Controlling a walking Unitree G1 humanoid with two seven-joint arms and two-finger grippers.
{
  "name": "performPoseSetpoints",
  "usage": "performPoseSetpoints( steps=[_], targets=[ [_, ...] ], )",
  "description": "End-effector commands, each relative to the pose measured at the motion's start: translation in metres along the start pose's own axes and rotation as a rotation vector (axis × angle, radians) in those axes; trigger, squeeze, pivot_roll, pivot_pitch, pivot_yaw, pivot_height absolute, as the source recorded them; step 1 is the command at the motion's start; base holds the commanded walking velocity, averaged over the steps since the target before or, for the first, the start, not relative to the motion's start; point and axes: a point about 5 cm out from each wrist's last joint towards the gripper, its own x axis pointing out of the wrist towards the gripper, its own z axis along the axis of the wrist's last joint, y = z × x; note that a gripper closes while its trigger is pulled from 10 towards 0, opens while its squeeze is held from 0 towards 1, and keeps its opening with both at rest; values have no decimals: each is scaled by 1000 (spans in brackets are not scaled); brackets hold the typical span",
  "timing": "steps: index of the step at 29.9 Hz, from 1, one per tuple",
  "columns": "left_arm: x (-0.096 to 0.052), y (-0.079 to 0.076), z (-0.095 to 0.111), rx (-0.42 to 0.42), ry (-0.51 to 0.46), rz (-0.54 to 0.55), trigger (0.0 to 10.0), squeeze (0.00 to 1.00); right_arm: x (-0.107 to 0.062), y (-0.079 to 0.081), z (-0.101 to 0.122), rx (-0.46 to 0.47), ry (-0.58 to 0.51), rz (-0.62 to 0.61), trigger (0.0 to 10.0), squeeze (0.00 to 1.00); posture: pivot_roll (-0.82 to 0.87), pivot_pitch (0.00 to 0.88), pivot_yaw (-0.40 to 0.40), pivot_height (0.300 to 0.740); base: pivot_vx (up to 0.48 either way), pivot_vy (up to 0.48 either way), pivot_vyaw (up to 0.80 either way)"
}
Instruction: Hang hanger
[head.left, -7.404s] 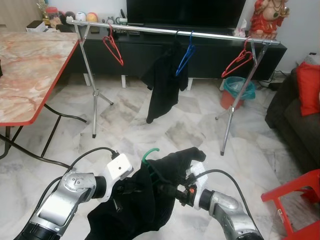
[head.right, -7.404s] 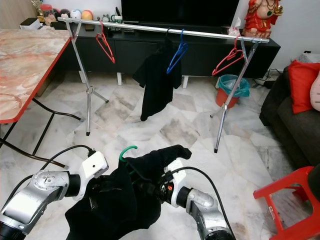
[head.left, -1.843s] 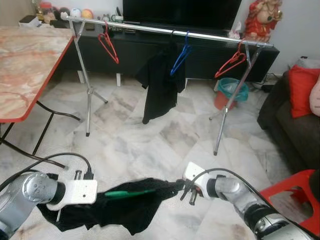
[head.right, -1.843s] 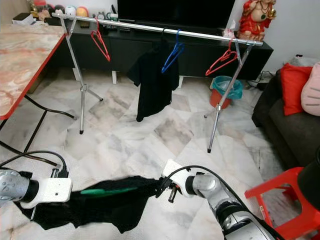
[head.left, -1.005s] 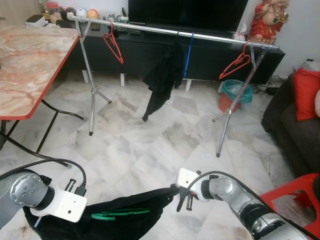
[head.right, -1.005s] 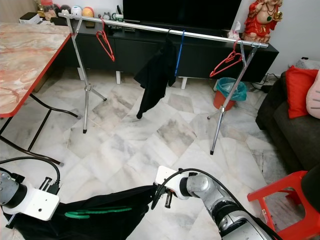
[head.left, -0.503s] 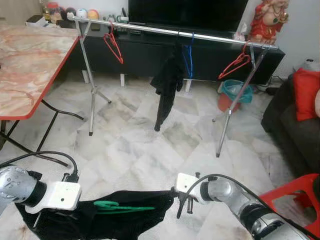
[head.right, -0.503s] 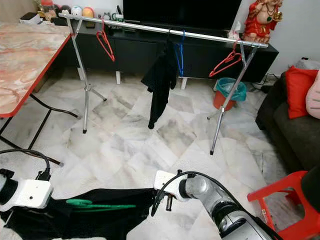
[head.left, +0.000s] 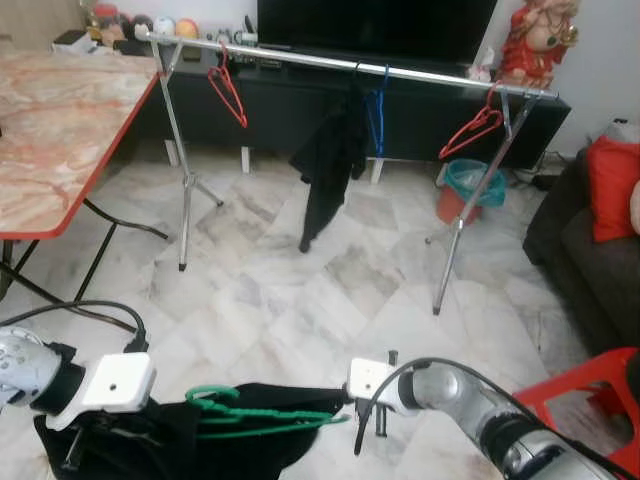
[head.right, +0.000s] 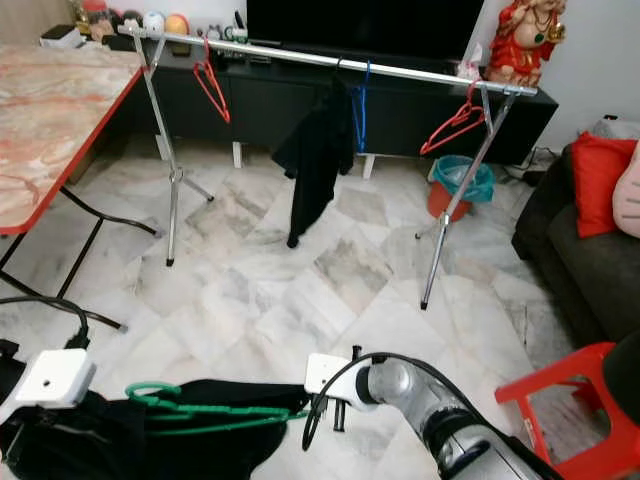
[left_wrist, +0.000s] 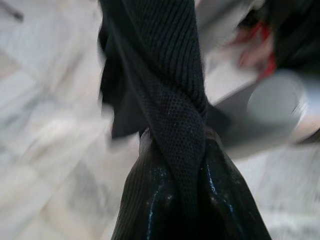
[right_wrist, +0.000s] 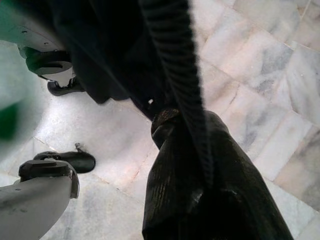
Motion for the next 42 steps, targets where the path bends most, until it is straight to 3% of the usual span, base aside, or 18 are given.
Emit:
performPoseSetpoints(
  steps=[1, 8, 11, 16, 21, 22, 23, 24, 25, 36, 42],
  targets=[
    [-25, 3, 7, 12, 20, 33, 10000, 0, -28, 4, -57, 96, 232, -30, 10000, 0, 46, 0, -117, 740, 0, 0, 0],
    [-16, 5, 4, 0, 7, 76, 10000, 0, -23, 0, -49, 136, 180, -97, 10000, 0, 39, 0, -112, 740, 0, 0, 0],
    [-4, -2, 0, -6, 32, 50, 10000, 0, -22, -6, -44, 236, 121, -215, 10000, 0, 39, 0, -114, 740, 0, 0, 0],
    [-1, -6, 3, -12, 7, 20, 10000, 0, -23, -12, -42, 380, 51, -299, 10000, 0, 36, 0, -115, 740, 0, 0, 0],
    [-1, -8, 0, -8, 44, 9, 10000, 0, -24, -16, -40, 448, 5, -329, 10000, 0, 36, 0, -115, 740, 0, 0, 0],
    [-1, -7, 1, -6, 38, 14, 10000, 0, -25, -18, -39, 455, -5, -332, 10000, 333, 35, 0, -114, 740, 0, 0, 0],
    [-1, -7, 1, -4, 37, 13, 10000, 0, -25, -18, -39, 450, -3, -327, 10000, 784, 35, 0, -114, 740, 0, 0, 0],
    [0, -7, 1, -3, 38, 12, 10000, 0, -24, -18, -39, 445, 0, -323, 10000, 784, 35, 0, -114, 740, 0, 0, 0],
    [0, -7, 1, -2, 38, 11, 10000, 0, -24, -18, -39, 445, 1, -323, 10000, 1000, 35, 0, -114, 740, 0, 0, 0],
    [4, -5, 3, -4, 15, 8, 10000, 0, -23, -17, -34, 461, -44, -305, 10000, 1000, 35, 0, -109, 740, 0, 0, 0],
    [24, 1, 6, -27, -60, 123, 10000, 0, -26, -30, -29, 581, -116, -456, 10000, 1000, 35, 0, -102, 740, 0, 0, 0]
  ],
)
